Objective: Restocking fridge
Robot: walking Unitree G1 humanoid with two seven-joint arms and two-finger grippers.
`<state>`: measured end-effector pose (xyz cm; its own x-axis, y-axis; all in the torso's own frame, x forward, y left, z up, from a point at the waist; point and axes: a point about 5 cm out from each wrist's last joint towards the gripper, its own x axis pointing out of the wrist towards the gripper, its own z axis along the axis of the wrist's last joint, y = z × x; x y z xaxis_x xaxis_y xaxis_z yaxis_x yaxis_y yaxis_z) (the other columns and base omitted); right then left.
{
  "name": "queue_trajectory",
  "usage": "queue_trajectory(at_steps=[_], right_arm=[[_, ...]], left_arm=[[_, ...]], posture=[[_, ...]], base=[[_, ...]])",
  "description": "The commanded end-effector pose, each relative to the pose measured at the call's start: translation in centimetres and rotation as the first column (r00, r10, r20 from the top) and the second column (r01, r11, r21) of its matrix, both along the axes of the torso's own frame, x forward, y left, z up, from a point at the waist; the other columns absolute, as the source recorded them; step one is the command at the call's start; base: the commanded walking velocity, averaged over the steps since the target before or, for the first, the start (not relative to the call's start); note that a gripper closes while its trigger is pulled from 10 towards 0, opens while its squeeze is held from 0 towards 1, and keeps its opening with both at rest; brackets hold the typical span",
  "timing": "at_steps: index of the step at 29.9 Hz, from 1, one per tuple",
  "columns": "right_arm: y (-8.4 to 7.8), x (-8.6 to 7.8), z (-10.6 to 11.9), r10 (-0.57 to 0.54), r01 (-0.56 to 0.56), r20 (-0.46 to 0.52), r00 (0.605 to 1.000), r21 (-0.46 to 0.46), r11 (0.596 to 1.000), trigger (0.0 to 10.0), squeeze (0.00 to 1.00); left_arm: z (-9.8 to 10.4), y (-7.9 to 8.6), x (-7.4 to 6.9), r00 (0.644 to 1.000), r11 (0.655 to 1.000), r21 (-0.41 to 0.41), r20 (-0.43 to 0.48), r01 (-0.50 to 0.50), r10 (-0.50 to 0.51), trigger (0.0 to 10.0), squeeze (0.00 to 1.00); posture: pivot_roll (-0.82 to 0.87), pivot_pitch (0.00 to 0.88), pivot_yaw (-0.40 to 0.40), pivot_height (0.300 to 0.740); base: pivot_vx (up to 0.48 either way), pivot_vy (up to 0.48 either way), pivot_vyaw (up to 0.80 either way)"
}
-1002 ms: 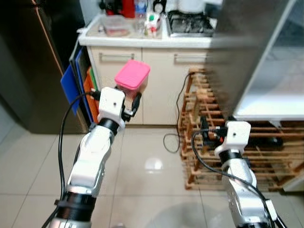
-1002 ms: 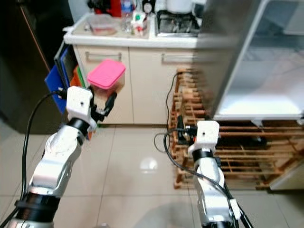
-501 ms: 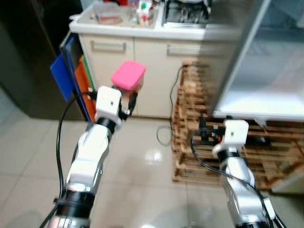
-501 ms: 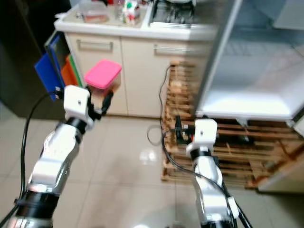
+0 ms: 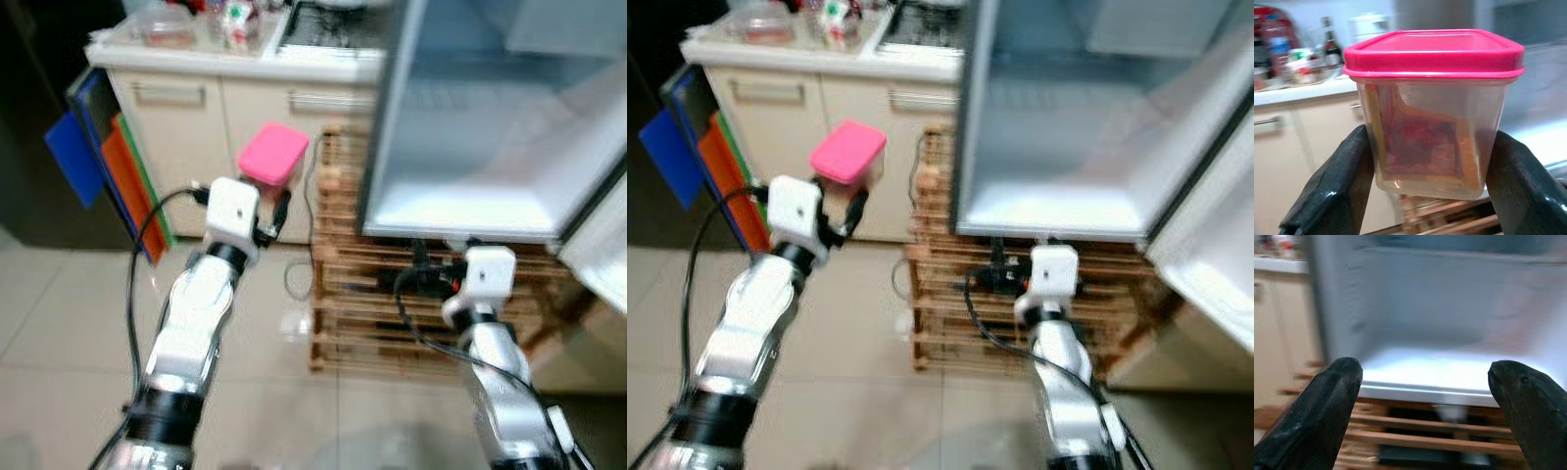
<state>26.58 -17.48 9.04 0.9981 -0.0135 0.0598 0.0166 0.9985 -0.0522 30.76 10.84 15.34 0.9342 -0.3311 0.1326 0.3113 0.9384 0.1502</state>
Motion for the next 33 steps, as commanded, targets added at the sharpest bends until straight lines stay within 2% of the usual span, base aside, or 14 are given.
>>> queue_trajectory(at_steps=[1,4,13,27,33], right_arm=[[0.4,0.1,0.3,0.01,-0.01,0.014,1.0,0.008,1.0,10.0,0.0],[0.4,0.1,0.3,0.008,-0.008,0.013,1.0,0.008,1.0,10.0,0.0],[0.3,0.1,0.3,0.004,-0.004,0.012,1.0,0.007,1.0,10.0,0.0],[0.2,0.0,0.3,0.002,-0.002,0.006,1.0,0.004,1.0,10.0,0.0],[0.1,0.0,0.3,0.001,-0.001,0.007,1.0,0.0,1.0,10.0,0.0]], left_arm=[[0.1,0.9,0.1,0.999,0.999,0.013,0.009,-0.032,0.032,0.0,0.0],[-0.1,1.2,0.2,0.999,0.999,0.006,-0.003,-0.049,0.049,0.0,0.0],[-0.1,1.2,0.3,0.999,0.999,0.004,-0.006,-0.048,0.048,0.0,0.0],[0.1,1.1,1.4,0.997,0.997,-0.03,-0.018,-0.074,0.073,0.0,0.0],[0.2,0.8,1.5,0.998,0.998,-0.026,-0.01,-0.062,0.061,0.0,0.0]], posture=[[0.01,0.007,0.0,0.74],[0.01,0.007,0.0,0.74],[0.01,0.014,0.001,0.74],[0.0,0.023,0.002,0.74],[-0.01,0.023,0.003,0.74]], base=[[0.0,-0.431,0.0],[0.0,-0.423,0.0],[0.0,0.0,0.0],[0.0,0.0,0.0],[0.0,0.0,0.0]])
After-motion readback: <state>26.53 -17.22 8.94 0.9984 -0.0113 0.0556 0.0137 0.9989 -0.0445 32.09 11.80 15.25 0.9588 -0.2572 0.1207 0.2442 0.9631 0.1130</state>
